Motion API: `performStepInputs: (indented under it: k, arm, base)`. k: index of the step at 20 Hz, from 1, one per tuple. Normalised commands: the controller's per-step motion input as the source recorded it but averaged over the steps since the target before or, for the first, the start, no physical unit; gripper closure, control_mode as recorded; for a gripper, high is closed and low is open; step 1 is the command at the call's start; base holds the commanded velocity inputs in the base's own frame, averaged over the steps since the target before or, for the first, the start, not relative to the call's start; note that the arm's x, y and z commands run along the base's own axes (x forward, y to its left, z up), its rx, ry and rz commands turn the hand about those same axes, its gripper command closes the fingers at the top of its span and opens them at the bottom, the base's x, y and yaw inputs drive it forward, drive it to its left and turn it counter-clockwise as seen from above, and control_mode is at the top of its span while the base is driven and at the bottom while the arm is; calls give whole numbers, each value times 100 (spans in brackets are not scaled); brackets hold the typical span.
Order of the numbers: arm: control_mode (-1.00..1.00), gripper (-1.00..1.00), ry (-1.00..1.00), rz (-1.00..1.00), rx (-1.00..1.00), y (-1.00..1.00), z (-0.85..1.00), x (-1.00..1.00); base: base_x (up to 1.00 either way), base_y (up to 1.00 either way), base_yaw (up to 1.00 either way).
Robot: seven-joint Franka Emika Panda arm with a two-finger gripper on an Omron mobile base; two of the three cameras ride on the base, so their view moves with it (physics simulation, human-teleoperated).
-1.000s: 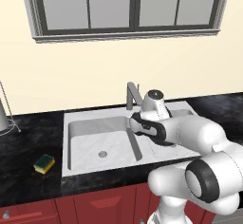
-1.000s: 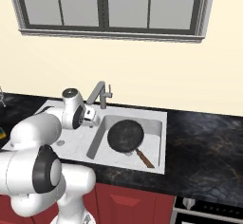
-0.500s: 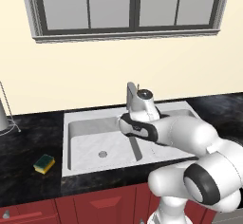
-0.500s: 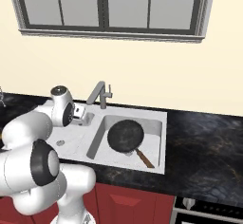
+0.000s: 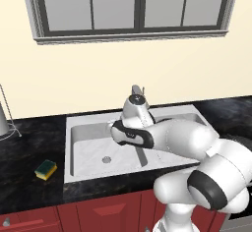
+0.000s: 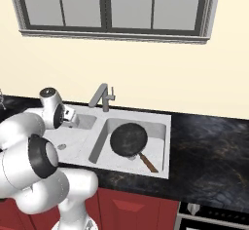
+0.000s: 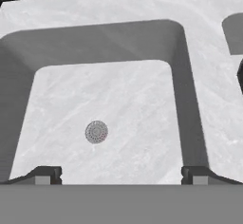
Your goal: Pick the pan and sponge and place them into the sink. Then turn on the water.
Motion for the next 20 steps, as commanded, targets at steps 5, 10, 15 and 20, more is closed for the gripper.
performStepInputs:
  k: [5, 10, 15, 20]
  arm:
    - [-100, -100, 0, 5, 0, 48, 0, 0]
    - [-100, -100, 0, 10, 1, 47, 2, 0]
    - [-100, -100, 0, 3, 0, 54, 0, -4]
    - [-100, -100, 0, -1, 0, 52, 0, -20]
  base:
    - [0, 0, 0]
    - [0, 0, 0]
    - [0, 0, 0]
    - [0, 0, 0]
